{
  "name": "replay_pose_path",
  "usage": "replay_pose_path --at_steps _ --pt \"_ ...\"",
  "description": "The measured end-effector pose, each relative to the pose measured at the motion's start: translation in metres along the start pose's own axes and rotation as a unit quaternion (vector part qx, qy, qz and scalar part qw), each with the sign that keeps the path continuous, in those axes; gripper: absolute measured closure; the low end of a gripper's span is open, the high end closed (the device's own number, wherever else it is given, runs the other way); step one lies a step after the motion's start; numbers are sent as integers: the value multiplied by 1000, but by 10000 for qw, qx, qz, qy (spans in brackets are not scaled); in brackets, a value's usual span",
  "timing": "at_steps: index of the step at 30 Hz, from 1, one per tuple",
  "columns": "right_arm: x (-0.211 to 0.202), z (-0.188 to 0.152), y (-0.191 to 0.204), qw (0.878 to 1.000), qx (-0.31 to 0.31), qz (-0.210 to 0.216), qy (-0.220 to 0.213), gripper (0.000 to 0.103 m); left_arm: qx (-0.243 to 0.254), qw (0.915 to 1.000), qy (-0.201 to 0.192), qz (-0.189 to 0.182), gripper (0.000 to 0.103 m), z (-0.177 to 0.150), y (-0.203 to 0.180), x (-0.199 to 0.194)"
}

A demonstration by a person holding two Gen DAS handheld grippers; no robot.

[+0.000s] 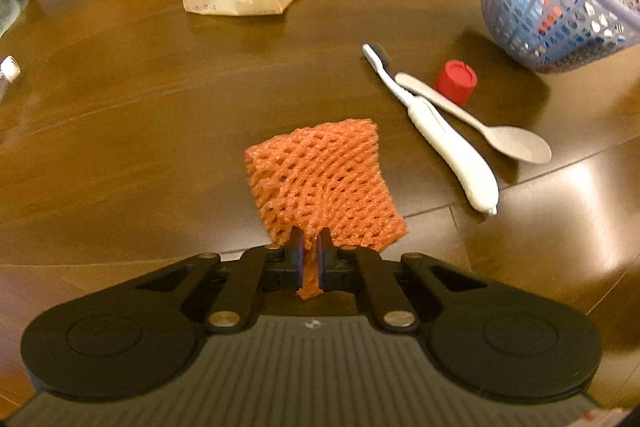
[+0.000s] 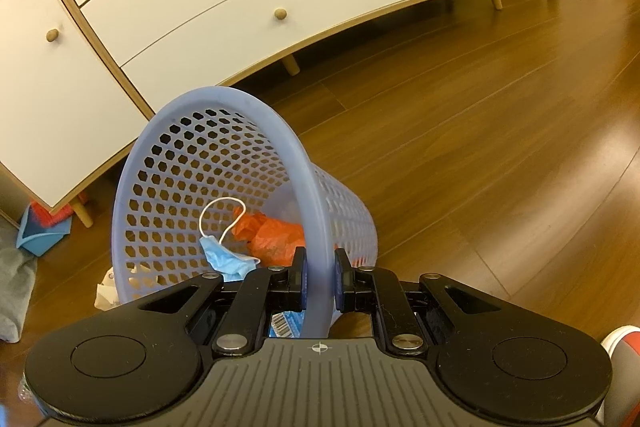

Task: Collect trash
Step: 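Move the left tool to the orange mesh net and grasp it, then carry the orange mesh to the basket and release it inside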

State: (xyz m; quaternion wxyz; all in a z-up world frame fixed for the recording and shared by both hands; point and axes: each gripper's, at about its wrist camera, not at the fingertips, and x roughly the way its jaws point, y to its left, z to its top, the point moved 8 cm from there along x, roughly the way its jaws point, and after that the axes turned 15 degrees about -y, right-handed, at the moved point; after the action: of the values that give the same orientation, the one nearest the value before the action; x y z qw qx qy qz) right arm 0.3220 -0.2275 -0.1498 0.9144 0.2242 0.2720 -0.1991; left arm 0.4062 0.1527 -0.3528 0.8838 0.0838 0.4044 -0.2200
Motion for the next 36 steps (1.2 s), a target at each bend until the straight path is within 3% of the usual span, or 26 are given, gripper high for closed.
replay_pose_path --at_steps 5,13,23,30,36 --pt "0 0 5 10000 -64 29 -28 94 -100 9996 -278 32 100 22 4 -11" --pt "5 -4 18 9994 -334 105 -23 94 -242 9929 -1162 -42 100 99 -1 -43" --pt "13 -7 18 9992 -351 157 81 94 16 9789 -1970 -547 100 180 -50 -79" --pt "14 -7 16 9992 -337 167 107 94 249 9684 -2288 -964 100 218 -96 -83" --pt "13 -5 15 9992 -343 193 121 94 317 9657 -2303 -1159 100 226 -116 -77"
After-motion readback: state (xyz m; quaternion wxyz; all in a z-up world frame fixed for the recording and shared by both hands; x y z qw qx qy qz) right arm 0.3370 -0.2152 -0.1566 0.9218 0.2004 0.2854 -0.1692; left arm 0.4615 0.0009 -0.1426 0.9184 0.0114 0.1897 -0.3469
